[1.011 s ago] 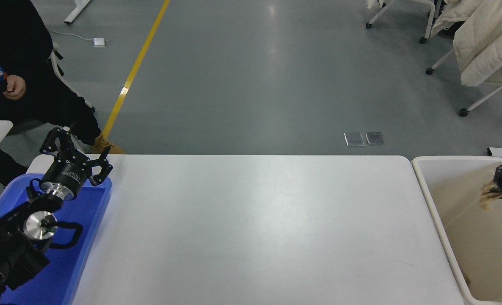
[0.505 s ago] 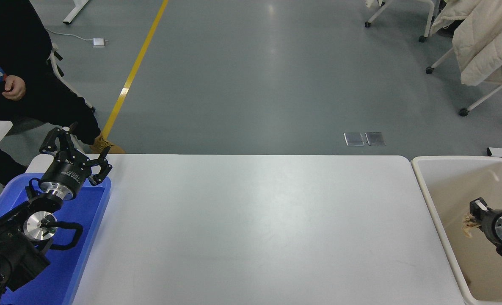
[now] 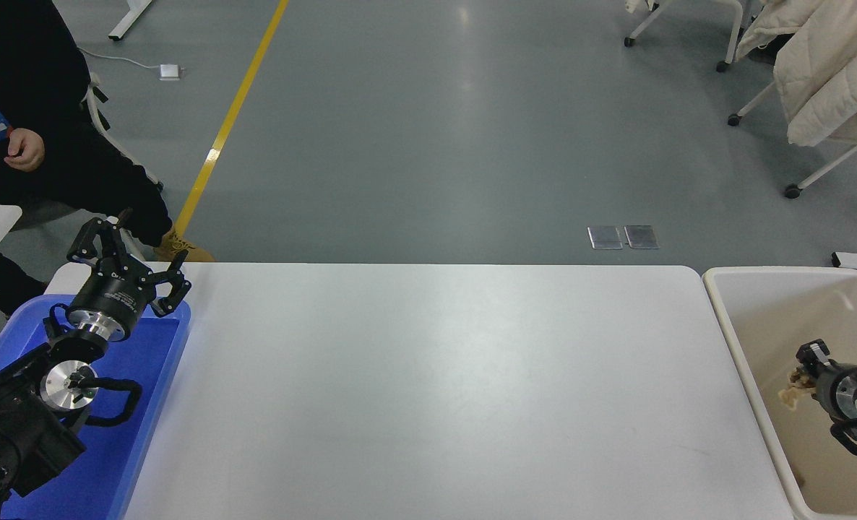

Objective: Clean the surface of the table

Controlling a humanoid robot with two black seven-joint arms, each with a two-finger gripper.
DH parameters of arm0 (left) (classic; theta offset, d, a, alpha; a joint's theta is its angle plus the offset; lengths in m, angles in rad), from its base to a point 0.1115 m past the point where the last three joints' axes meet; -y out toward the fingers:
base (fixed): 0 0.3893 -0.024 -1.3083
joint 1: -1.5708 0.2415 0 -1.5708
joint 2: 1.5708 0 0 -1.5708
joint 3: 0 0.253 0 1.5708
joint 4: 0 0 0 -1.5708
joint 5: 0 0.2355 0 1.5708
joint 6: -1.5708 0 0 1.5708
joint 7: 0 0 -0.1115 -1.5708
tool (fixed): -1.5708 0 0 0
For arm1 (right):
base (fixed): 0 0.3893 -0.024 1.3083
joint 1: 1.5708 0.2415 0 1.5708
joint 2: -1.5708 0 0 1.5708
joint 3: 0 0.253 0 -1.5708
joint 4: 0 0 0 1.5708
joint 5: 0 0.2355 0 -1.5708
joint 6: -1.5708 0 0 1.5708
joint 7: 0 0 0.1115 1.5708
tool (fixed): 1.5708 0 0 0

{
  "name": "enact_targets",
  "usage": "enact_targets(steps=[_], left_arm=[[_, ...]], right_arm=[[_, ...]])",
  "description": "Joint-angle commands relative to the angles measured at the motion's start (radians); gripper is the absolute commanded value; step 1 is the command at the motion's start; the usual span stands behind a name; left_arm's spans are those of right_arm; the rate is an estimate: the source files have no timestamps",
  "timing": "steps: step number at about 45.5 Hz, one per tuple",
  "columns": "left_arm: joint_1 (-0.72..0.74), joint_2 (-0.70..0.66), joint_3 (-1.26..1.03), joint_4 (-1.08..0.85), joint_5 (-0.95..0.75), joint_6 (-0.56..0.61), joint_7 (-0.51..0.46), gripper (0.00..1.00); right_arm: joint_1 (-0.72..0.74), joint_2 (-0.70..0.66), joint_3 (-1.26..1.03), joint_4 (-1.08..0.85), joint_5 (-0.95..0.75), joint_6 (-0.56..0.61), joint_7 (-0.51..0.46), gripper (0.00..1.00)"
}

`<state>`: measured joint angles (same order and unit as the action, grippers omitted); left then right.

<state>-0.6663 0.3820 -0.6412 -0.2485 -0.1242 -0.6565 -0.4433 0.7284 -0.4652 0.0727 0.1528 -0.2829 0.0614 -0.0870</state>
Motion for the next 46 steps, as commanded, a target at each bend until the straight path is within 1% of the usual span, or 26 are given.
enact_targets(steps=[1, 7, 12, 15, 19, 22, 24, 30, 37, 42, 46], left_arm=[[0.001, 0.000, 0.000, 0.000, 0.000, 0.000, 0.000, 1.00], [-0.001, 0.000, 0.000, 0.000, 0.000, 0.000, 0.000, 1.00], [-0.001, 0.000, 0.000, 0.000, 0.000, 0.000, 0.000, 1.00], [0.001, 0.000, 0.000, 0.000, 0.000, 0.000, 0.000, 1.00], [0.001, 0.000, 0.000, 0.000, 0.000, 0.000, 0.000, 1.00], [0.001, 0.000, 0.000, 0.000, 0.000, 0.000, 0.000, 1.00], [0.001, 0.000, 0.000, 0.000, 0.000, 0.000, 0.000, 1.00], [0.001, 0.000, 0.000, 0.000, 0.000, 0.000, 0.000, 1.00], [0.001, 0.000, 0.000, 0.000, 0.000, 0.000, 0.000, 1.00], [0.001, 0.000, 0.000, 0.000, 0.000, 0.000, 0.000, 1.00], [-0.001, 0.000, 0.000, 0.000, 0.000, 0.000, 0.000, 1.00]], right_arm=[[-0.004, -0.047, 0.007, 0.007, 0.047, -0.009, 0.006, 1.00], [-0.010, -0.059, 0.021, 0.017, 0.048, -0.005, 0.019, 1.00], [-0.014, -0.136, 0.064, 0.056, 0.050, 0.005, 0.071, 1.00], [-0.015, -0.179, 0.114, 0.132, 0.050, 0.005, 0.140, 1.00], [-0.046, -0.223, 0.215, 0.255, 0.050, 0.005, 0.274, 1.00], [-0.079, -0.237, 0.309, 0.333, 0.050, 0.005, 0.366, 1.00], [-0.095, -0.239, 0.375, 0.373, 0.050, 0.005, 0.404, 1.00], [-0.113, -0.224, 0.533, 0.458, 0.050, 0.006, 0.417, 1.00], [-0.141, -0.178, 0.616, 0.580, 0.050, 0.006, 0.417, 1.00], [-0.162, -0.118, 0.662, 0.675, 0.050, 0.003, 0.417, 1.00], [-0.187, -0.043, 0.711, 0.714, 0.050, 0.003, 0.418, 1.00]])
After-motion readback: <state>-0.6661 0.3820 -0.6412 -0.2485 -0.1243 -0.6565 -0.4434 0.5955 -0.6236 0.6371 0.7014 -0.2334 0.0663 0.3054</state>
